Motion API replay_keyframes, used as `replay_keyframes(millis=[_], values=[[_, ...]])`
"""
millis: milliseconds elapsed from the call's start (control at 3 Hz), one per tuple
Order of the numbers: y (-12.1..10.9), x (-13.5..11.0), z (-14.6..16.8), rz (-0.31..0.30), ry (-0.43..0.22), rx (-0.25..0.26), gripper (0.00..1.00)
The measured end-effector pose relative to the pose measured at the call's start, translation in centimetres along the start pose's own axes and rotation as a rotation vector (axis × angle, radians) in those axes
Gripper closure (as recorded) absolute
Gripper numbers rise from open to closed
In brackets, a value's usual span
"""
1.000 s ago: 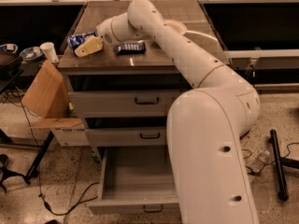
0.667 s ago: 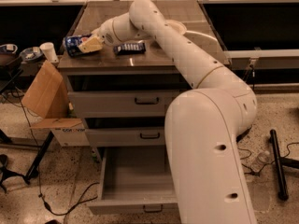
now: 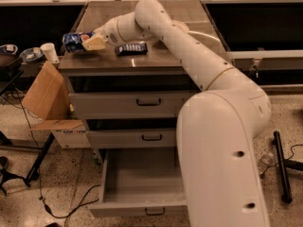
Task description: Place pepsi can into bottom drawer
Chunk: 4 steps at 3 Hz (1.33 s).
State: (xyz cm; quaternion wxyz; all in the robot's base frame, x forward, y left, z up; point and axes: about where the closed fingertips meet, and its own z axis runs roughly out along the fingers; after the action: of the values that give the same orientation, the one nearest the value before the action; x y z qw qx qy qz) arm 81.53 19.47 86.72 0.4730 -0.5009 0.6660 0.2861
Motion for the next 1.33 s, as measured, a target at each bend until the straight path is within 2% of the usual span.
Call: replay_keyframes(millis=[333, 667, 1333], values=[[0.8, -1.5, -3.6, -0.06, -0.032, 0.061, 1.0], [3.4, -2.4, -7.3, -0.133, -0.063, 0.092, 1.0], [9.5, -1.4, -12.7, -0.265, -0.133, 0.026, 1.0]])
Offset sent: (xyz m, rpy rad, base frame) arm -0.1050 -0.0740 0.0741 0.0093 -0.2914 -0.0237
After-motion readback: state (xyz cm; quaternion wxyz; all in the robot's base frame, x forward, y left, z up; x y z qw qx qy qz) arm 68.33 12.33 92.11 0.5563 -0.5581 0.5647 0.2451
